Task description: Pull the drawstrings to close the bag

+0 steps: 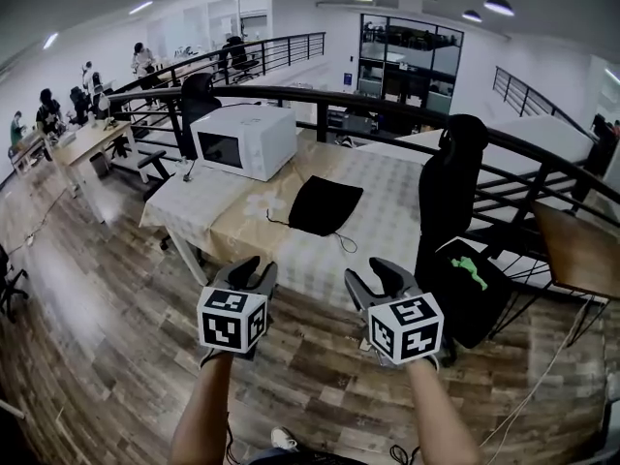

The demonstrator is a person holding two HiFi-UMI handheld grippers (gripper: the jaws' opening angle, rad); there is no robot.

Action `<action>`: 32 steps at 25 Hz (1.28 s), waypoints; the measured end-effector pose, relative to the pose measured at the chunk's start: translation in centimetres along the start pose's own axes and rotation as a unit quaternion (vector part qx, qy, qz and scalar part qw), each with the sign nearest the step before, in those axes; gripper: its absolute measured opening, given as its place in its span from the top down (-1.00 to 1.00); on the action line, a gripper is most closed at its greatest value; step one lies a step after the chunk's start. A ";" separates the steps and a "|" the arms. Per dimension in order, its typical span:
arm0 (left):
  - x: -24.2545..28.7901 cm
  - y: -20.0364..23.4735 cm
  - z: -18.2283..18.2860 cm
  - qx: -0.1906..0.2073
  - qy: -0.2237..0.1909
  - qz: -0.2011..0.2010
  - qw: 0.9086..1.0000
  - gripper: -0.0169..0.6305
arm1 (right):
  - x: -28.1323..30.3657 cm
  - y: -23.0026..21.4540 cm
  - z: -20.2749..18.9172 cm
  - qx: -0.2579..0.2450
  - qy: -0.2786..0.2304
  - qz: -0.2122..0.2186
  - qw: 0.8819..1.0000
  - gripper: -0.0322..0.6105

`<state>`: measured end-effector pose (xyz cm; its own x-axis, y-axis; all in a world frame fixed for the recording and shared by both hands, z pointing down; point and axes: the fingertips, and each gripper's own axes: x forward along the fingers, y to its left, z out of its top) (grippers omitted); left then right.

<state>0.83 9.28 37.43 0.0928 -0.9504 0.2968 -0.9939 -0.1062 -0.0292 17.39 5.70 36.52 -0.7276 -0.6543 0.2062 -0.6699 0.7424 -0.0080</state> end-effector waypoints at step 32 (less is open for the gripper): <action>7.2 12.3 0.4 0.038 -0.001 -0.095 0.995 0.20 | 9.9 1.9 2.8 0.008 0.014 -0.118 0.993 0.07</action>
<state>-10.69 0.99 38.88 0.2783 -0.9116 0.3025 -0.9513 -0.3051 -0.0442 8.50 0.25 35.75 -0.5457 -0.8056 0.2306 -0.8240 0.5660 0.0275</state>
